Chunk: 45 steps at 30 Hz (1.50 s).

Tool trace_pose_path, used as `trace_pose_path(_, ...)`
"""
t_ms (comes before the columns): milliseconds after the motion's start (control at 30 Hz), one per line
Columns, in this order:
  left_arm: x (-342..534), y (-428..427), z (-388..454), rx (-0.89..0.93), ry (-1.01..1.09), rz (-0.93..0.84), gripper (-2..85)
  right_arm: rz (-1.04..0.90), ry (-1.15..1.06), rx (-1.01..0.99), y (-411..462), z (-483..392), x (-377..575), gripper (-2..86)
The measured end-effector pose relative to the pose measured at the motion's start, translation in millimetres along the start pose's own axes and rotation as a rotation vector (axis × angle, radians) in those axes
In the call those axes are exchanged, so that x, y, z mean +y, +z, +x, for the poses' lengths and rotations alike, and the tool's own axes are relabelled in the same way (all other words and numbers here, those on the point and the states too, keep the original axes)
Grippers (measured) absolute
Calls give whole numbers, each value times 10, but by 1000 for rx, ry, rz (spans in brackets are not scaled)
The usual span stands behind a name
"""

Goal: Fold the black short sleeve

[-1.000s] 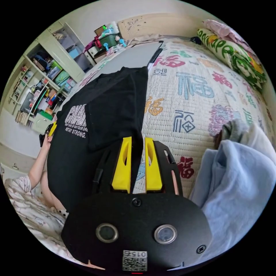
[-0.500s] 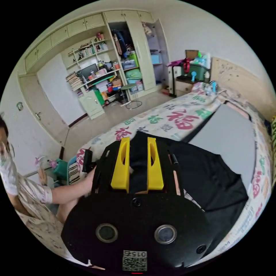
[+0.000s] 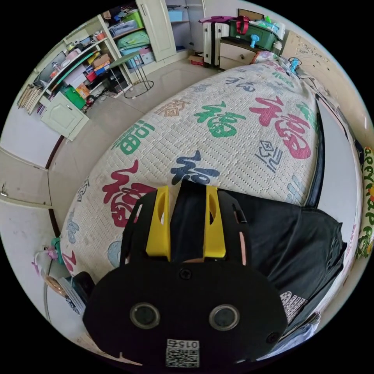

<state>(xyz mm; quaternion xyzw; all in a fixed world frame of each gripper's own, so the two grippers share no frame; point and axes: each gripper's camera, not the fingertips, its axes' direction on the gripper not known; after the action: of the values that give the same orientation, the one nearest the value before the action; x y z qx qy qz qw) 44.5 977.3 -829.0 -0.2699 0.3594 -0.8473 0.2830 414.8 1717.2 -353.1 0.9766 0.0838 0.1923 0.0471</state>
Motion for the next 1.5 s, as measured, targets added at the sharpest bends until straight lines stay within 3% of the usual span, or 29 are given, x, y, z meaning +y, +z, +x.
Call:
trace_pose_path(100, -113, 77, 80, 0, 6, -18, 1, 17, 28, 25, 175, 118, 71, 105)
trace_pose_path(167, -195, 145, 200, -16, 22, -21, 1, 41, 57, 1, 113, 345, 172, 42)
trace_pose_path(300, -334, 271, 620, -94, 122, -26, 0, 101, 104, -113, -317, 953, 471, 31)
trace_pose_path(400, -453, 483, 1273, -131, 310, -59, 1, 240, 114, -180, -1028, 1619, 1052, 29)
trace_pose_path(567, -202, 1328, 2577, -246, 731, -292, 3, 459, 202, -236, -2248, 3025, 2697, 24)
trace_pose_path(733, 169, 2012, 3146, -267, 922, -445, 5, 465, 326, -199, -2377, 3888, 4033, 16)
trace_pose_path(867, 231, 2458, 3392, -264, 973, -560, 6, 437, 379, -126, -2145, 4172, 4736, 15)
trace_pose_path(1067, 44, 2729, 3729, -267, 1003, -636, 9, 407, 467, -206, -2039, 4460, 5156, 21)
trace_pose_path(1333, -246, 2791, 4150, -197, 1034, -702, 26, 420, 470, -154, -2192, 4438, 5614, 55)
trace_pose_path(1500, -647, 2451, 4420, -315, 1085, -558, 58, 513, 311, -70, -2632, 3874, 6012, 71)
